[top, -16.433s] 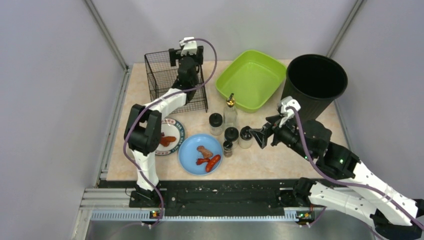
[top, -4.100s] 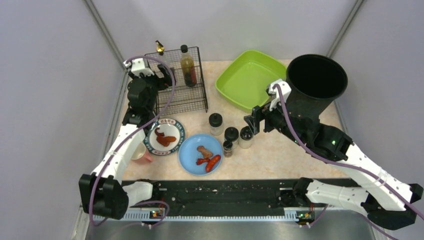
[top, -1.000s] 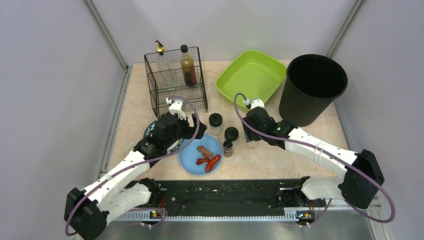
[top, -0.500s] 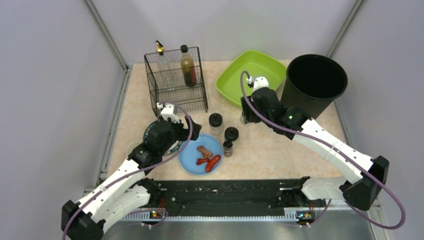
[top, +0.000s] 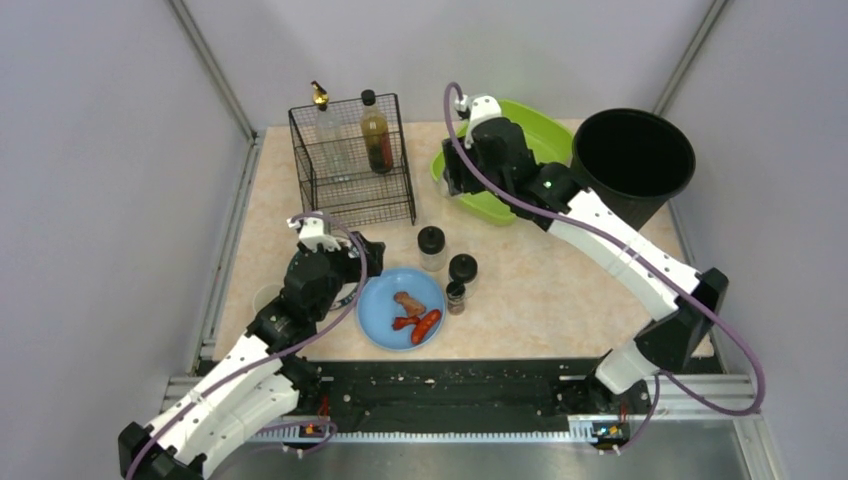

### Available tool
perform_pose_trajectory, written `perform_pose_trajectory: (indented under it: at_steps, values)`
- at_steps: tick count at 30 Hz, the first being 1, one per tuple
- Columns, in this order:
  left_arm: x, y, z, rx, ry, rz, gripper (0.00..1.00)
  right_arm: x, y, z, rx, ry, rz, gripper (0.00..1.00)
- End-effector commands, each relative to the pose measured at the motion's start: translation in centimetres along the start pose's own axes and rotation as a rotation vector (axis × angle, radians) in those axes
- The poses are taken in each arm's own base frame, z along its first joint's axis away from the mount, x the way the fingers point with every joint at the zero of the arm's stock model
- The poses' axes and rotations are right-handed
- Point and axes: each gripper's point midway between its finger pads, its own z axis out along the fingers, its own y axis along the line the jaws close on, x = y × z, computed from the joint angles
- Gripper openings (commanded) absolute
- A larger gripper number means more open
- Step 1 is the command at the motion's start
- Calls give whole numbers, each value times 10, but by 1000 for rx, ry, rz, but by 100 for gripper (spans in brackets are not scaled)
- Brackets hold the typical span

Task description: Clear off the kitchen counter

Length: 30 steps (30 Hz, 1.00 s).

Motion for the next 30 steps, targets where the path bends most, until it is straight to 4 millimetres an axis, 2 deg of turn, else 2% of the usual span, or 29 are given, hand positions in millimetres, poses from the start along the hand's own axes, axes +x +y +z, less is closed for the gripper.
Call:
perform_pose_trajectory:
  at_steps: [1,9,13,22,30]
  values:
    - [-16,2,-4,-16,-83,-53,93,-68,35,9,-121,-176,34,0]
    - [-20,8,-11,-21,-132,-106,91,-106,66,39,-193,-240,37,0]
    - [-26,14,-17,-38,-175,-142,90,-115,76,57,-214,-277,38,0]
    - [-36,21,-28,-38,-248,-181,88,-120,91,103,-207,-321,26,0]
    - [-36,21,-30,-38,-255,-185,87,-121,100,137,-193,-341,14,0]
